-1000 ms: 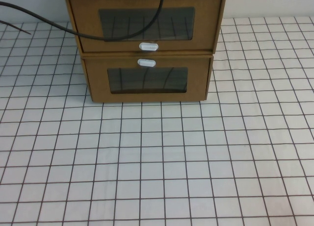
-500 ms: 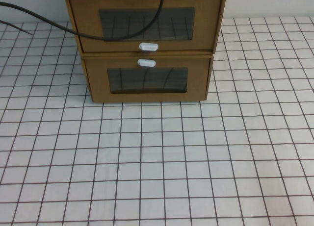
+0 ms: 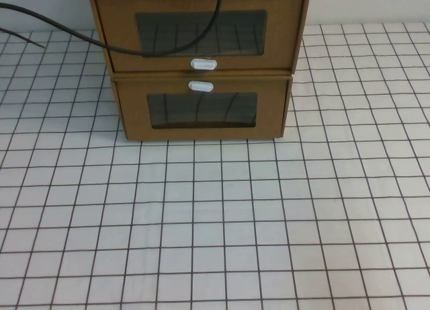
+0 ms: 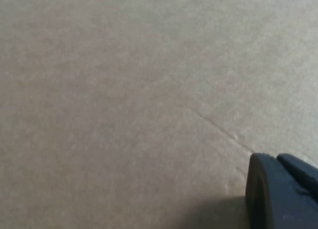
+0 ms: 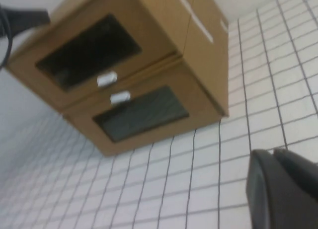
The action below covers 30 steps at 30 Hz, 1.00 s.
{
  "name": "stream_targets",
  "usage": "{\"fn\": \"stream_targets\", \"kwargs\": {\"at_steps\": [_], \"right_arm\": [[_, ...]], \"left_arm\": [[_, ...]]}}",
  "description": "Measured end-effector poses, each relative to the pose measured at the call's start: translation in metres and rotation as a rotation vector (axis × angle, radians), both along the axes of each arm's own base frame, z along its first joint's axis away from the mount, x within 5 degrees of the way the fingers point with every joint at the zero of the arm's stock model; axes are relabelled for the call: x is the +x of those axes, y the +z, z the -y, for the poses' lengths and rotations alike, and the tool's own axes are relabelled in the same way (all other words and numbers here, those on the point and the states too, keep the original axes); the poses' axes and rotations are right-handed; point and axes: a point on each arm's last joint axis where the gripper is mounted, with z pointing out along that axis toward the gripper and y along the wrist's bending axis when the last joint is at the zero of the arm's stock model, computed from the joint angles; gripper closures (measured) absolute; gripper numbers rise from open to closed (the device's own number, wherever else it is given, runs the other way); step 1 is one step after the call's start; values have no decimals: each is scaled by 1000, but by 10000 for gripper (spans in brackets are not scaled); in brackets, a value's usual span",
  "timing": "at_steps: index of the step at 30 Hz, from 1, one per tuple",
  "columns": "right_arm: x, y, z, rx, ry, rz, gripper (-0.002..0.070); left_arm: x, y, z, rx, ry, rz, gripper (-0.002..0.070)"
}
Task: Open the shoe box
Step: 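Pull the top drawer of the cardboard box fully open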
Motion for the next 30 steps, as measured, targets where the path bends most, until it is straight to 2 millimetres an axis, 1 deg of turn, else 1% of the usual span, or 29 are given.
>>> {"fn": "stream_targets", "kwargs": {"at_steps": [3, 7, 10, 13, 16, 18, 21, 25, 29, 30], "right_arm": [[15, 20, -9, -121, 122, -71, 689], [42, 39, -18, -269, 269, -155, 689], [65, 48, -22, -353, 342, -203, 689], [86, 57, -26, -400, 388, -227, 689], [101, 60, -39, -443, 459, -233, 689], [110, 61, -51, -480, 507, -229, 689], [123, 66, -74, -538, 575, -225, 689], [136, 69, -115, -656, 663, -220, 689], [144, 66, -163, -847, 725, -188, 689], [145, 65, -172, -883, 723, -180, 689]], "left_arm": [[0, 0, 0, 1, 0, 0, 677], [0, 0, 0, 2, 1, 0, 677], [0, -1, 1, 5, 0, 0, 677], [0, -1, 1, 5, 0, 0, 677], [0, -1, 0, 5, 0, 1, 677], [0, -1, 0, 7, 0, 1, 677], [0, -1, 0, 6, 1, 0, 677], [0, -1, 0, 3, 3, -4, 677], [0, -1, 0, 1, 4, -8, 677], [0, -1, 0, 0, 4, -10, 677]]}}
